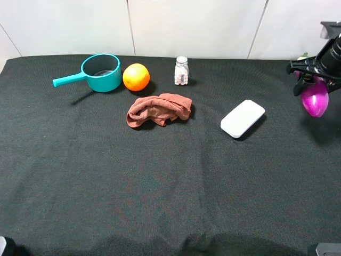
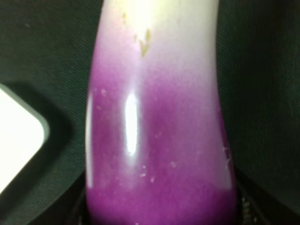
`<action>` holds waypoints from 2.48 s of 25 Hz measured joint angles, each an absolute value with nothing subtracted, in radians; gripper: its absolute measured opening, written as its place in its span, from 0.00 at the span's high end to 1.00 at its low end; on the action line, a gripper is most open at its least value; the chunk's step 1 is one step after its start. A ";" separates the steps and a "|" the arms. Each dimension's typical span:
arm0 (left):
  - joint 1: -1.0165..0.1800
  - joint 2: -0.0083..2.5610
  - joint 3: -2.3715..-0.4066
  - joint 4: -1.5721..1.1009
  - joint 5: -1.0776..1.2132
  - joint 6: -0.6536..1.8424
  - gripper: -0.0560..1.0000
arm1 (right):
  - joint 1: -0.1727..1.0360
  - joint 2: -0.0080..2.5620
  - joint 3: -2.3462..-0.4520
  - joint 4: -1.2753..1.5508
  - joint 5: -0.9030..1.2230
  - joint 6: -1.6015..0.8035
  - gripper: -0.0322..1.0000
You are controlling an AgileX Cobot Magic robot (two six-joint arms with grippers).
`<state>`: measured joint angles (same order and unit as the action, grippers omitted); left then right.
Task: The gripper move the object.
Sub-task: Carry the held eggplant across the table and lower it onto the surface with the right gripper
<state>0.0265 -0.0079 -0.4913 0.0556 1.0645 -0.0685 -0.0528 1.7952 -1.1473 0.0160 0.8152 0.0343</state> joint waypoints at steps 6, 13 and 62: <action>0.027 -0.008 -0.491 0.056 1.064 -0.068 0.16 | -0.055 1.839 -1.147 0.014 0.802 0.035 0.59; 0.027 -0.008 -0.491 0.056 1.064 -0.068 0.16 | -0.055 1.902 -1.147 0.026 0.777 0.022 0.59; 0.027 -0.008 -0.491 0.056 1.064 -0.068 0.16 | -0.055 2.045 -1.147 0.126 0.719 -0.062 0.32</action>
